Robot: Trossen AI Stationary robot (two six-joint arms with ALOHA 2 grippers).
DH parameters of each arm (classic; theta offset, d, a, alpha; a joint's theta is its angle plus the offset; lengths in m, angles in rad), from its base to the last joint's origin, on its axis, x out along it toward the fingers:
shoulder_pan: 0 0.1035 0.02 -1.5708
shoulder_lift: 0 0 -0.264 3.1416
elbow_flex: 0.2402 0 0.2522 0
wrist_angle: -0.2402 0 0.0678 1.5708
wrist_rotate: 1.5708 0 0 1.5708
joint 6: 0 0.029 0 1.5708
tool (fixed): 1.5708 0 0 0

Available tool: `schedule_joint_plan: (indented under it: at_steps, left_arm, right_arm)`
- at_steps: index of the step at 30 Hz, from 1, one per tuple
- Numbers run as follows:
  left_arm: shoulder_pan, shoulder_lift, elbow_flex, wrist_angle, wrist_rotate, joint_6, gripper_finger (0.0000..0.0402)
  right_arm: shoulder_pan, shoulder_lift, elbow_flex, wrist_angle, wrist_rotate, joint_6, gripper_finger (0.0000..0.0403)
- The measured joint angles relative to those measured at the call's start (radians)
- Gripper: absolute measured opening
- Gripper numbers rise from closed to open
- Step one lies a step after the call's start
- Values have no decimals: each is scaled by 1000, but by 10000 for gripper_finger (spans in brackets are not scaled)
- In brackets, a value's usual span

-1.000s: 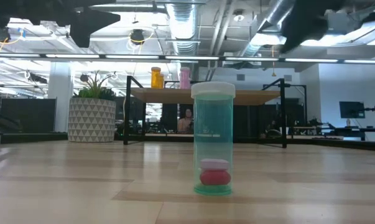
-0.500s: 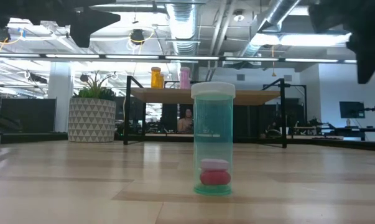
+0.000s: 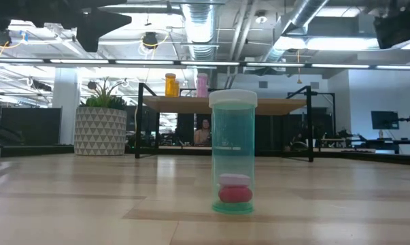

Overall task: Pick and place medicine bottles onto shelf by color
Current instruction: Put the top green pill bottle on the shelf

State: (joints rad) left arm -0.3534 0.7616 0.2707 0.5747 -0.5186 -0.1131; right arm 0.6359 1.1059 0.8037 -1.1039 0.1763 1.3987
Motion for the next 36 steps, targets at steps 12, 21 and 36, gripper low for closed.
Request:
schedule_joint_plan:
  at_steps: [12, 21, 36]
  left_arm:
    - [0, 0, 0, 0, 0, 0, 208]
    - [0, 0, 0, 0, 0, 0, 208]
    - [0, 0, 0, 0, 0, 0, 208]
  right_arm:
    - [58, 113, -28, 69, -17, 45, 230]
    - [57, 133, -28, 68, -22, 54, 230]
    - [57, 130, -108, 157, -50, 62, 230]
